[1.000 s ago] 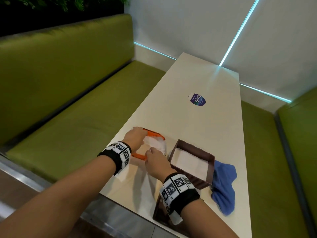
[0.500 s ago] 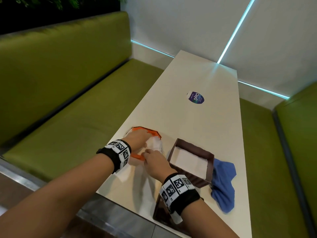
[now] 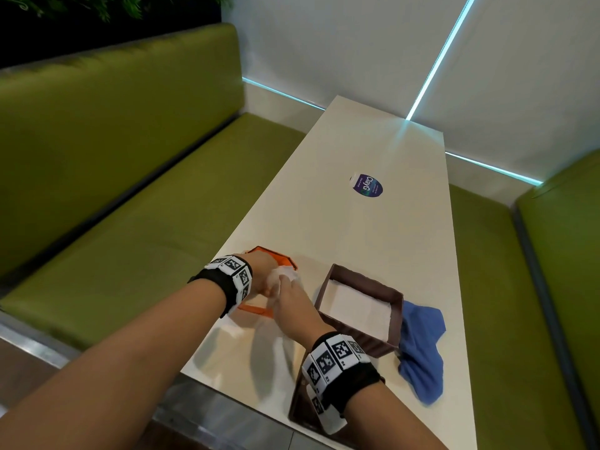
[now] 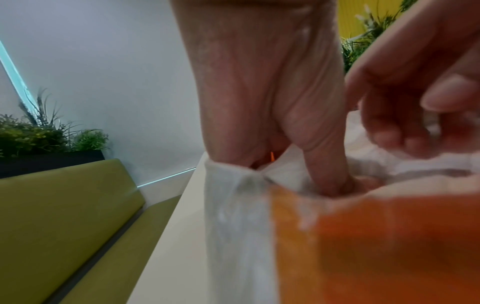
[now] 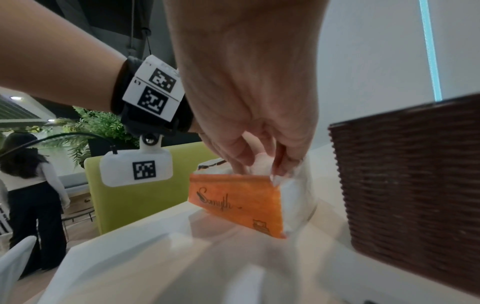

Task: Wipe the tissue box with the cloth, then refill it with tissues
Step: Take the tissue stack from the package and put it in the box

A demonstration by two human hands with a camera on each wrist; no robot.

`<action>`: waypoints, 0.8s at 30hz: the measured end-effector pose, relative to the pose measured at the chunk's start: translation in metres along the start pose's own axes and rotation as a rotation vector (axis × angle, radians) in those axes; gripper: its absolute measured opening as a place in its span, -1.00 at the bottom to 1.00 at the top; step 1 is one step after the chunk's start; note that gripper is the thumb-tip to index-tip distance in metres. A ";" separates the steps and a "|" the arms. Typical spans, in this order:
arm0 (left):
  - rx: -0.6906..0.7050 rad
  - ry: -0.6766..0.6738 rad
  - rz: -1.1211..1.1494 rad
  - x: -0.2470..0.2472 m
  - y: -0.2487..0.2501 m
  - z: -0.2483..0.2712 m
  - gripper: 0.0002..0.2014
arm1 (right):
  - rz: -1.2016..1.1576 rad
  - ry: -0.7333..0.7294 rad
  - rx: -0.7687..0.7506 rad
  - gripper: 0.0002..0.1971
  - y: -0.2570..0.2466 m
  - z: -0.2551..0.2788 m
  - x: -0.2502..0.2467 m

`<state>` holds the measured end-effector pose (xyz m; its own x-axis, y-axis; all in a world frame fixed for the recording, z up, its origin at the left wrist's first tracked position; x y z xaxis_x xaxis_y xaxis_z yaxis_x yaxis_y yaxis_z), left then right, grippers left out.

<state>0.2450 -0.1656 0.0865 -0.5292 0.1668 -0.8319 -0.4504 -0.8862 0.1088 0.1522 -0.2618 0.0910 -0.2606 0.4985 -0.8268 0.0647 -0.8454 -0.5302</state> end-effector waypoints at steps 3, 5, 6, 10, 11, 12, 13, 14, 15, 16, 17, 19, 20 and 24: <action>0.055 0.003 -0.059 0.001 0.004 0.005 -0.89 | 0.137 0.105 -0.070 -0.50 -0.002 -0.004 0.000; 0.045 0.072 -0.075 0.004 0.003 0.009 -0.83 | 0.130 0.111 -0.083 -0.43 -0.004 -0.009 0.000; 0.057 0.119 -0.101 0.005 0.004 0.014 -0.79 | 0.106 0.087 -0.076 -0.40 -0.004 -0.012 0.000; 0.115 0.217 -0.091 0.008 0.005 0.026 -0.63 | 0.178 0.044 -0.070 -0.43 0.000 -0.016 -0.002; 0.124 0.243 -0.060 0.010 0.003 0.030 -0.61 | 0.206 0.058 -0.052 -0.39 0.002 -0.016 -0.001; 0.129 0.259 -0.030 0.010 0.001 0.033 -0.60 | 0.210 0.068 -0.024 -0.37 0.003 -0.016 0.000; 0.134 0.274 -0.005 0.011 0.000 0.037 -0.58 | 0.197 0.081 -0.003 -0.37 0.004 -0.016 0.000; 0.144 0.288 0.004 0.011 0.000 0.041 -0.58 | 0.178 0.087 0.022 -0.40 0.004 -0.016 0.000; 0.155 0.309 0.020 0.012 0.000 0.043 -0.59 | 0.169 0.088 0.044 -0.45 0.003 -0.015 -0.001; 0.165 0.324 0.032 0.012 -0.001 0.045 -0.60 | 0.168 0.088 0.065 -0.49 0.004 -0.015 -0.003; 0.182 0.335 0.047 0.012 -0.002 0.045 -0.59 | 0.174 0.085 0.084 -0.53 0.004 -0.015 -0.004; 0.187 0.342 0.062 0.011 -0.002 0.047 -0.54 | 0.188 0.087 0.114 -0.56 0.004 -0.015 -0.007; 0.186 0.355 0.074 0.011 -0.002 0.048 -0.49 | 0.180 0.089 0.130 -0.57 0.004 -0.015 -0.008; 0.171 0.357 0.090 0.011 -0.009 0.046 -0.36 | 0.018 0.125 0.205 -0.52 0.001 -0.010 -0.014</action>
<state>0.2098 -0.1362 0.1013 -0.3032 -0.0956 -0.9481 -0.5426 -0.8006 0.2542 0.1659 -0.2675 0.0998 -0.1390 0.4918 -0.8596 -0.1315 -0.8695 -0.4762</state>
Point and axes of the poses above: each hand's wrist, its own z-axis away from the middle knuckle, its own x-axis out of the palm, y = z × x, the point moved 3 cm from there along -z, towards the middle knuckle, and after that the axes turned 4 degrees about -z, right-handed, at the moved point
